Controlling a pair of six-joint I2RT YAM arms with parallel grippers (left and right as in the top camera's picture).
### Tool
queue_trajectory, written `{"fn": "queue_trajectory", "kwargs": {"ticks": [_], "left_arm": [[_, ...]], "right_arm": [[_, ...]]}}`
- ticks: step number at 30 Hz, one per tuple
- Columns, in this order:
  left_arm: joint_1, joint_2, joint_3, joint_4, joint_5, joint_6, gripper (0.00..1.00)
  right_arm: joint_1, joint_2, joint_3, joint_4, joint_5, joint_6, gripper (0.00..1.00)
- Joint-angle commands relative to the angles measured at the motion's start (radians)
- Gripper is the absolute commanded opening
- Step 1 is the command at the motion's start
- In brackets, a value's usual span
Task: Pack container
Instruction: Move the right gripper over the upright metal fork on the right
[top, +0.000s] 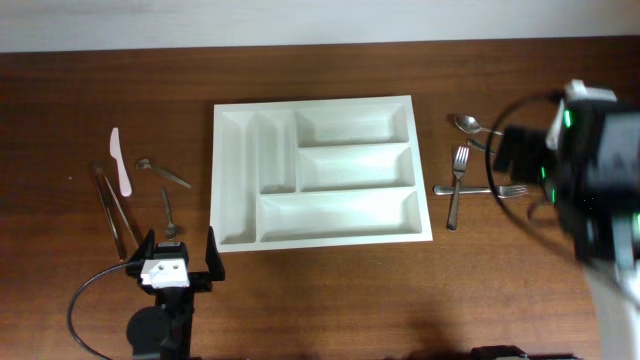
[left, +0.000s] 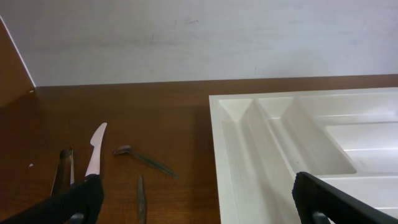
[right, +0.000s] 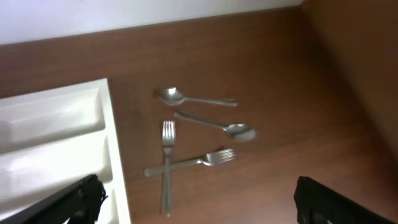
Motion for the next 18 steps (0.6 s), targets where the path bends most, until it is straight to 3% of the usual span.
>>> {"fn": "queue_trajectory", "kwargs": {"ticks": [1, 6, 9, 12, 18], "left_arm": [[0.005, -0.006, -0.006, 0.0, 0.0, 0.015, 0.99], [0.005, -0.006, -0.006, 0.0, 0.0, 0.015, 0.99], [0.005, -0.006, -0.006, 0.0, 0.0, 0.015, 0.99], [0.005, -0.006, -0.006, 0.0, 0.0, 0.015, 0.99], [0.005, -0.006, -0.006, 0.0, 0.0, 0.015, 0.99]], "right_arm": [[-0.098, 0.153, 0.051, -0.031, -0.341, -0.008, 0.99], [-0.217, 0.357, 0.05, -0.034, -0.702, -0.009, 0.99], [-0.236, 0.45, 0.05, -0.031, -0.743, -0.06, 0.99], [-0.233, 0.522, 0.05, -0.027, -0.732, -0.167, 0.98], [-0.224, 0.623, 0.05, -0.023, -0.48, -0.135, 0.99]]}}
